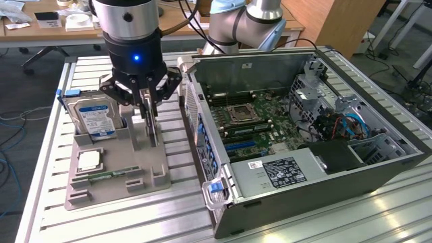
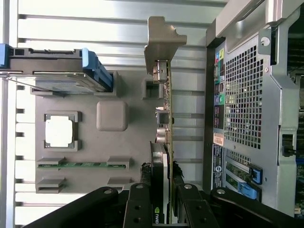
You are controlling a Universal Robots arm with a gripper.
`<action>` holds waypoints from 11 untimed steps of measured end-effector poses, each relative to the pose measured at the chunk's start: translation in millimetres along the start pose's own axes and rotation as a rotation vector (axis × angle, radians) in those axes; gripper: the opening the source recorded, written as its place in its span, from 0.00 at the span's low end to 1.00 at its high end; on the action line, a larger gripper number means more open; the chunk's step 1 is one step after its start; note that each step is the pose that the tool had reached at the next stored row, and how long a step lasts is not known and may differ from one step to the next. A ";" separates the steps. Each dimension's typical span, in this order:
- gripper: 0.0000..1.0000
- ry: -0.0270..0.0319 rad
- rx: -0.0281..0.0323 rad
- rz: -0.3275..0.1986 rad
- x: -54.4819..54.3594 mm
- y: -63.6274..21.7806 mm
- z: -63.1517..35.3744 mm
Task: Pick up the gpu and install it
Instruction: 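Pick up the gpu and move the gpu toward the slot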
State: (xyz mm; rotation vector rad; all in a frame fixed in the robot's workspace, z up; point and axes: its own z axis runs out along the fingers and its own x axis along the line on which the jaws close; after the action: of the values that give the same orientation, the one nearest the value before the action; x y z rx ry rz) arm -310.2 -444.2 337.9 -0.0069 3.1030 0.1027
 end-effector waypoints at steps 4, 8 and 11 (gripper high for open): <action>0.27 0.0003 0.0002 0.000 0.0 0.0 -0.2; 0.27 0.0004 0.0003 0.000 0.0 0.1 -1.4; 0.27 0.0003 0.0003 0.000 -0.1 0.2 -3.5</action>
State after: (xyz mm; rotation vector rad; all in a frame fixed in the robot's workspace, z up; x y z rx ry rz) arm -310.2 -444.3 341.4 -0.0069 3.1034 0.1023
